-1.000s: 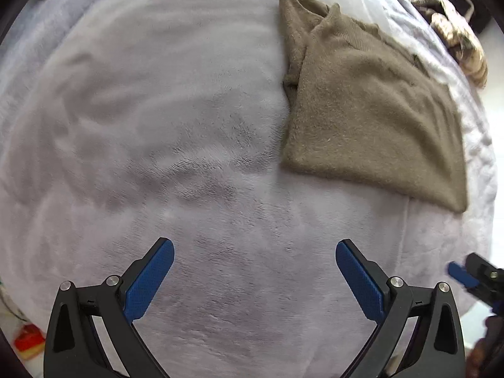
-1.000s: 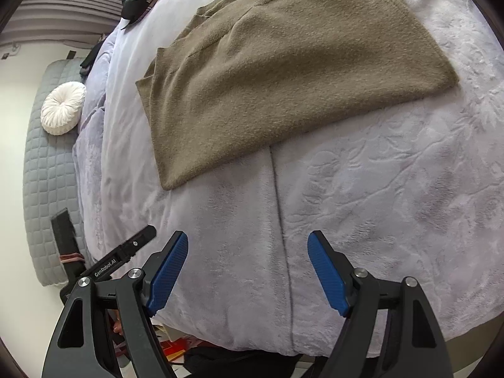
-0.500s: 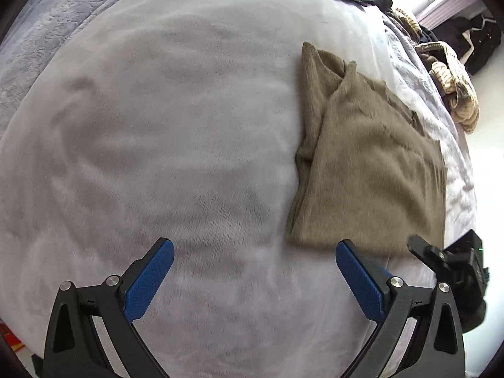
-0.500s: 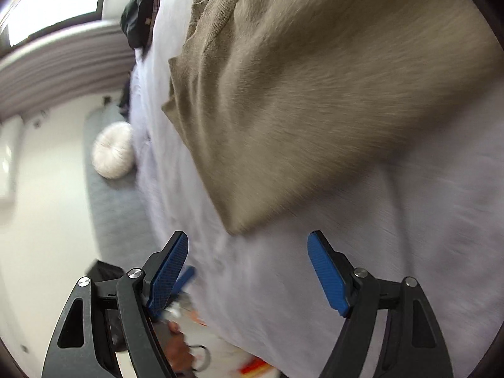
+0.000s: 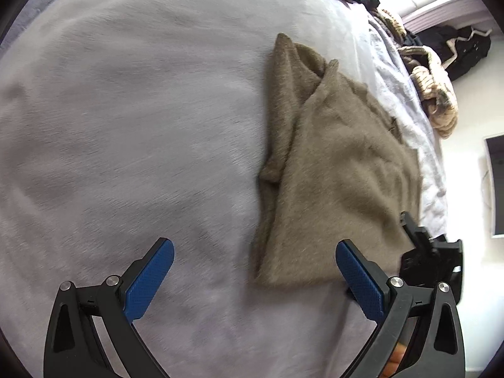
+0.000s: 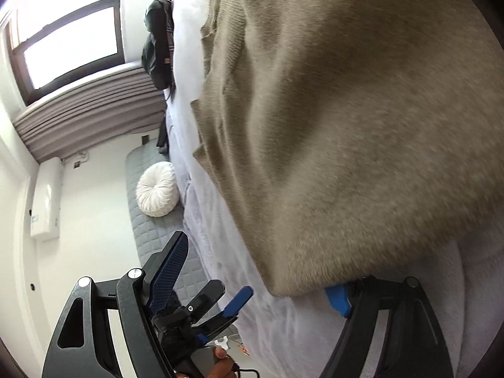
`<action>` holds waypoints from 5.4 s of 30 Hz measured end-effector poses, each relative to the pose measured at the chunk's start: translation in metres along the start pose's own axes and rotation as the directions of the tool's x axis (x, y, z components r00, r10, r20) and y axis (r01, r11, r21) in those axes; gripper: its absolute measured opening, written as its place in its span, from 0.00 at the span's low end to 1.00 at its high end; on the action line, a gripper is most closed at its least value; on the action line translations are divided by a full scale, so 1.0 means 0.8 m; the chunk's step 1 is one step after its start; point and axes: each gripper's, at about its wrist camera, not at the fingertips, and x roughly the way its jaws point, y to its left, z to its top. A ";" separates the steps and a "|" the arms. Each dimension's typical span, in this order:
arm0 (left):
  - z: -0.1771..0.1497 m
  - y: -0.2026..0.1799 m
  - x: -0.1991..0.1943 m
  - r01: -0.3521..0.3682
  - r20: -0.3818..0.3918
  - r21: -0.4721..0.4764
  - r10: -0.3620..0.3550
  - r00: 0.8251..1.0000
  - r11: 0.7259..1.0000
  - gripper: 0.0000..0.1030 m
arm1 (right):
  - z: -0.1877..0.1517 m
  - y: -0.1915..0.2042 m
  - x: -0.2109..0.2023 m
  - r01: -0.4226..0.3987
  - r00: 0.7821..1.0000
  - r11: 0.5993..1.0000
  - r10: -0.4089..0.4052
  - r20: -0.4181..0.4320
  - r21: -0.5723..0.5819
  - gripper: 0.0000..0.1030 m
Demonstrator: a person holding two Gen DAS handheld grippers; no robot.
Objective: Fold small clothes
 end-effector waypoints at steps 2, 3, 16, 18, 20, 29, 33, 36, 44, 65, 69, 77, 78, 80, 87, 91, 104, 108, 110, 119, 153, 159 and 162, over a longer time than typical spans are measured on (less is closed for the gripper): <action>0.010 -0.003 0.008 0.047 -0.014 -0.016 -0.047 0.999 0.999 1.00 | 0.006 -0.006 0.008 0.004 1.000 0.998 -0.004 -0.006 0.057 0.50; 0.015 -0.004 0.013 0.064 -0.019 -0.024 -0.064 0.998 0.998 1.00 | 0.009 -0.009 0.011 0.009 1.000 0.997 -0.008 -0.014 0.076 0.35; 0.091 -0.029 0.095 0.418 -0.094 -0.197 -0.441 0.892 0.887 1.00 | 0.034 0.064 -0.005 -0.121 0.991 0.990 0.117 -0.068 -0.071 0.09; 0.101 -0.053 0.100 0.442 -0.110 -0.156 -0.460 0.881 0.883 1.00 | 0.033 0.065 0.001 -0.097 0.992 0.992 0.089 -0.087 -0.085 0.09; 0.105 -0.078 0.102 0.415 -0.129 -0.091 -0.424 0.897 0.905 1.00 | 0.030 0.062 0.006 -0.062 0.992 0.993 0.051 -0.113 -0.099 0.09; 0.095 -0.103 0.128 0.162 -0.145 0.018 -0.158 0.977 0.987 0.50 | 0.008 0.044 0.005 0.277 0.897 0.923 -0.349 -0.272 -0.268 0.27; 0.090 -0.101 0.123 0.102 -0.123 0.059 -0.094 0.988 0.993 0.36 | 0.019 0.065 -0.040 0.315 0.889 0.876 -0.407 -0.209 -0.365 0.61; 0.089 -0.112 0.116 0.053 -0.083 0.098 -0.045 0.996 0.994 0.32 | 0.043 0.098 -0.070 0.370 0.896 0.812 -0.441 -0.059 -0.451 0.40; 0.084 -0.140 0.089 -0.028 0.022 0.125 0.025 0.999 0.992 0.29 | 0.102 0.130 -0.040 0.538 0.805 0.579 -0.568 0.170 -0.612 0.08; 0.032 -0.394 0.064 -0.022 0.119 0.475 -0.039 0.992 0.880 0.27 | 0.186 0.064 -0.194 0.302 0.944 0.854 -0.331 0.007 -0.424 0.06; 0.003 -0.463 0.118 -0.019 0.047 0.557 -0.008 0.999 0.830 0.28 | 0.211 0.043 -0.216 0.261 0.962 0.904 -0.271 0.017 -0.339 0.09; -0.047 -0.506 0.173 -0.086 0.019 0.653 0.097 0.995 0.752 0.33 | 0.233 -0.023 -0.238 0.161 0.985 0.971 -0.169 -0.027 -0.174 0.11; -0.052 -0.507 0.166 -0.070 0.021 0.665 0.075 0.997 0.744 0.46 | 0.234 -0.026 -0.239 0.153 0.987 0.974 -0.160 -0.025 -0.165 0.11; -0.061 -0.518 0.146 -0.079 0.075 0.703 0.037 0.997 0.707 0.79 | 0.237 -0.034 -0.246 0.131 0.990 0.981 -0.136 -0.026 -0.143 0.11; -0.031 -0.489 0.093 -0.153 0.211 0.603 0.029 0.977 0.783 0.81 | 0.245 -0.070 -0.299 -0.061 0.996 0.998 0.059 0.069 0.016 0.26; 0.005 -0.422 0.089 -0.207 0.227 0.444 0.114 0.967 0.872 0.81 | 0.248 -0.084 -0.311 -0.207 0.975 0.976 0.200 0.100 0.073 0.53; 0.028 -0.304 0.114 -0.333 0.188 0.270 0.290 0.938 0.903 0.81 | 0.267 0.047 -0.272 0.184 0.980 0.890 -0.198 0.010 -0.418 0.14; 0.025 -0.324 0.119 -0.324 0.199 0.322 0.271 0.942 0.890 0.81 | 0.256 0.075 -0.295 0.201 0.980 0.833 -0.173 0.103 -0.515 0.14; 0.024 -0.333 0.132 -0.338 0.195 0.359 0.285 0.939 0.870 0.81 | 0.264 0.052 -0.302 0.268 0.963 0.839 -0.233 0.133 -0.473 0.14; 0.024 -0.325 0.150 -0.354 0.164 0.392 0.314 0.935 0.849 0.81 | 0.275 -0.002 -0.319 0.438 0.899 0.837 -0.413 0.145 -0.328 0.25; -0.077 -0.292 0.157 -0.347 0.008 0.419 0.379 0.925 0.839 0.82 | 0.161 0.041 -0.371 0.567 0.821 0.691 -0.517 0.242 -0.449 0.14; -0.083 -0.295 0.155 -0.365 0.011 0.412 0.396 0.918 0.835 0.82 | 0.171 0.078 -0.311 0.519 0.838 0.640 -0.511 0.191 -0.566 0.14; -0.079 -0.295 0.155 -0.366 0.007 0.403 0.397 0.918 0.839 0.82 | 0.188 0.058 -0.288 0.553 0.812 0.638 -0.558 0.175 -0.535 0.14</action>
